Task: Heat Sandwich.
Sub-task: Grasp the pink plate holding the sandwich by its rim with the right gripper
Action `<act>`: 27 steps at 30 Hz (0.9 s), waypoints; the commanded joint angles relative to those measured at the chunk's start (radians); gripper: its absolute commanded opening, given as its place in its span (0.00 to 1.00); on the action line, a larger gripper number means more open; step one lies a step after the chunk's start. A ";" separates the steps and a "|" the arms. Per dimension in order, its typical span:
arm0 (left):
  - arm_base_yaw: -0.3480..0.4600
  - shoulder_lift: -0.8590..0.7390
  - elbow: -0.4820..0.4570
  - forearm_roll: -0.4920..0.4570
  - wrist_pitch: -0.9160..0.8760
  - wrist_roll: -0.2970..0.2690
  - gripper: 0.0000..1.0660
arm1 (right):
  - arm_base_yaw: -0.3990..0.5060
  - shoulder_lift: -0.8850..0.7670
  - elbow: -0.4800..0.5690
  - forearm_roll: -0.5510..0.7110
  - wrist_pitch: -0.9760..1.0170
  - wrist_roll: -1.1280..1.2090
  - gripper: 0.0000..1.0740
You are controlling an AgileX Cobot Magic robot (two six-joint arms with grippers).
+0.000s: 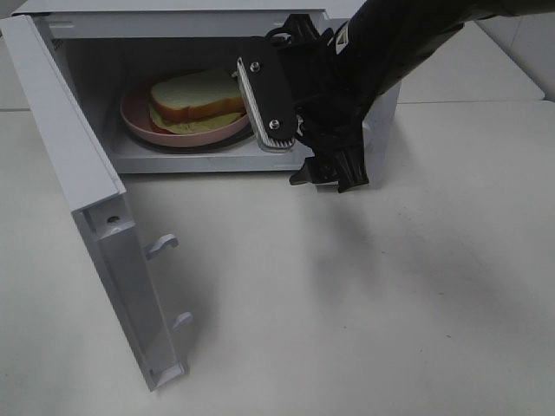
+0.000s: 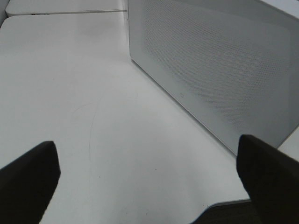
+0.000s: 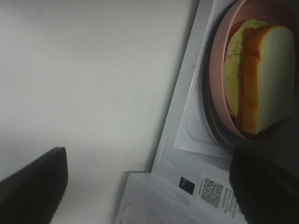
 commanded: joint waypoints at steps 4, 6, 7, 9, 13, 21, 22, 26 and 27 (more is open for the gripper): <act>0.005 -0.006 0.000 -0.007 -0.009 -0.003 0.91 | 0.004 0.069 -0.071 0.024 -0.050 -0.033 0.83; 0.005 -0.006 0.000 -0.007 -0.009 -0.003 0.91 | 0.004 0.075 -0.071 0.024 -0.066 -0.034 0.83; 0.005 -0.006 0.000 -0.007 -0.009 -0.003 0.91 | 0.004 0.080 -0.073 0.024 -0.079 -0.034 0.83; 0.005 -0.006 0.000 -0.007 -0.009 -0.003 0.91 | 0.004 0.096 -0.080 0.023 -0.092 -0.034 0.82; 0.005 -0.006 0.000 -0.007 -0.009 -0.003 0.91 | 0.005 0.142 -0.112 0.023 -0.091 -0.047 0.82; 0.005 -0.006 0.000 -0.007 -0.009 -0.003 0.91 | 0.028 0.236 -0.200 0.019 -0.086 -0.045 0.80; 0.005 -0.006 0.000 -0.007 -0.009 -0.003 0.91 | 0.028 0.250 -0.214 0.019 -0.086 -0.045 0.80; 0.005 -0.006 0.000 -0.007 -0.009 -0.003 0.91 | 0.037 0.303 -0.271 0.015 -0.073 -0.045 0.80; 0.005 -0.006 0.000 -0.007 -0.009 -0.003 0.91 | 0.036 0.316 -0.287 0.011 -0.068 -0.045 0.79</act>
